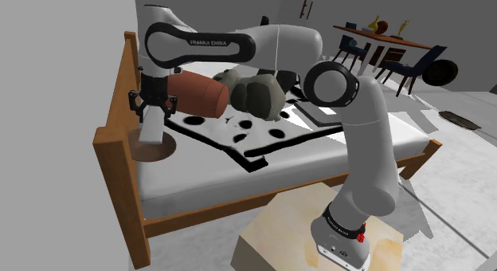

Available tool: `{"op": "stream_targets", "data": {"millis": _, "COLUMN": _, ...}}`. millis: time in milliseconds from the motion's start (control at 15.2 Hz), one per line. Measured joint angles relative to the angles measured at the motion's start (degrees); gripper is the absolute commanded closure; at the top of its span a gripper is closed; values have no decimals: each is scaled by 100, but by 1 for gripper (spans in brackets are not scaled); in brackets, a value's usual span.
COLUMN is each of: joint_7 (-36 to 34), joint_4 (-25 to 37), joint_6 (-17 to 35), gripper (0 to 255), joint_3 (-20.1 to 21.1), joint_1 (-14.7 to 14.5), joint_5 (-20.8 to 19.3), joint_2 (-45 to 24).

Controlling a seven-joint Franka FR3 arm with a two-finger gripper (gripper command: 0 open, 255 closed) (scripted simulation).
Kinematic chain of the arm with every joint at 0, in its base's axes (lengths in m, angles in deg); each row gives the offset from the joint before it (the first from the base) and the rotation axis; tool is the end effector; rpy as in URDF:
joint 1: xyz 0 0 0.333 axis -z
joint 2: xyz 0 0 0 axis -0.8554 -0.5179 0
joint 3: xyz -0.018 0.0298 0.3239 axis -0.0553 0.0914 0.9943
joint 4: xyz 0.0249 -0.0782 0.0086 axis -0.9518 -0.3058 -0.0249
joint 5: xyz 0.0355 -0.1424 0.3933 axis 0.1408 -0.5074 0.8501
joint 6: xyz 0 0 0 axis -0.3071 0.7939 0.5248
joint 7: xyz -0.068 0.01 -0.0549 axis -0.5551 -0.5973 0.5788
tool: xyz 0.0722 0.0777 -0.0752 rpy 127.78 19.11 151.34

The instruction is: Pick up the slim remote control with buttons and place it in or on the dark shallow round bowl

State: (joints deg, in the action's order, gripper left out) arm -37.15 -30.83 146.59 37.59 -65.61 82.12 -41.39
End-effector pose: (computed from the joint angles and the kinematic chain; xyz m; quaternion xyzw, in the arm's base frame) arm 0.6898 0.3114 0.4284 -0.9502 0.3037 0.0422 0.0563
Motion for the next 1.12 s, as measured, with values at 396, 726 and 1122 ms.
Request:
{"op": "stream_targets", "data": {"millis": 396, "joint_7": 86, "joint_4": 77, "joint_6": -63, "gripper": 0, "joint_3": -60, "joint_1": -34, "joint_5": 52, "joint_2": -82}}
{"op": "stream_targets", "data": {"millis": 726, "joint_7": 19, "joint_4": 387, "joint_6": -626, "gripper": 0, "joint_3": -97, "joint_1": -101, "joint_5": 22, "joint_2": -258}}
{"op": "stream_targets", "data": {"millis": 1122, "joint_7": 91, "joint_4": 584, "joint_6": -818, "gripper": 0, "joint_3": -49, "joint_1": -76, "joint_5": 94, "joint_2": -432}}
